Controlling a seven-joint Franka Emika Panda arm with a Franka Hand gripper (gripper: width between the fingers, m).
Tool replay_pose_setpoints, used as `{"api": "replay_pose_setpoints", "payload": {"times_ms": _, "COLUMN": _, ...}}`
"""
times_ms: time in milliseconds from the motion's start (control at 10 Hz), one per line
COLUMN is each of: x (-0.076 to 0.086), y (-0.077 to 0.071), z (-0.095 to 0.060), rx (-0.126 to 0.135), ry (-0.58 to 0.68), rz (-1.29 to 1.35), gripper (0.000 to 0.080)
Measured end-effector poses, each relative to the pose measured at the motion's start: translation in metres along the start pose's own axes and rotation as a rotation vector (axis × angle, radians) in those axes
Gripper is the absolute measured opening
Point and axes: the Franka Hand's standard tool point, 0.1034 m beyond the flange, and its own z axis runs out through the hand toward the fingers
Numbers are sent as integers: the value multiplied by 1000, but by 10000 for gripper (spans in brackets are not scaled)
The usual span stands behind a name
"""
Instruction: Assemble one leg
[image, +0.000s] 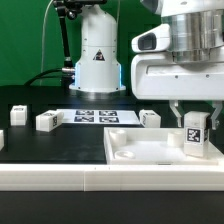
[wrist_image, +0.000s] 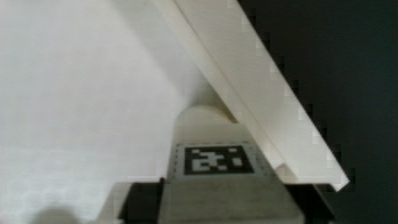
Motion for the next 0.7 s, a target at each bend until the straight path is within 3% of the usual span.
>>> {"api": "replay_pose_setpoints", "payload": {"times_ms": 300, "x": -1, "y": -2, "z": 1, "rx": 4, "ry": -4, "rz": 234, "gripper": 294}}
{"api": "replay_pose_setpoints", "payload": {"times_ms": 400, "x": -3, "y": -3, "z": 1, "rx": 8, "ry": -9, "rz": 268, "gripper": 376}}
{"api": "replay_pose_setpoints", "payload": {"times_ms": 500, "x": -3, "y": -3, "z": 1, "rx": 8, "ry": -9, "rz": 240, "gripper": 376}}
{"api": "replay_pose_setpoints", "payload": {"times_ms": 700, "x": -1, "y": -1, "z": 0, "rx": 3, "ry": -11, "rz": 138, "gripper": 620}}
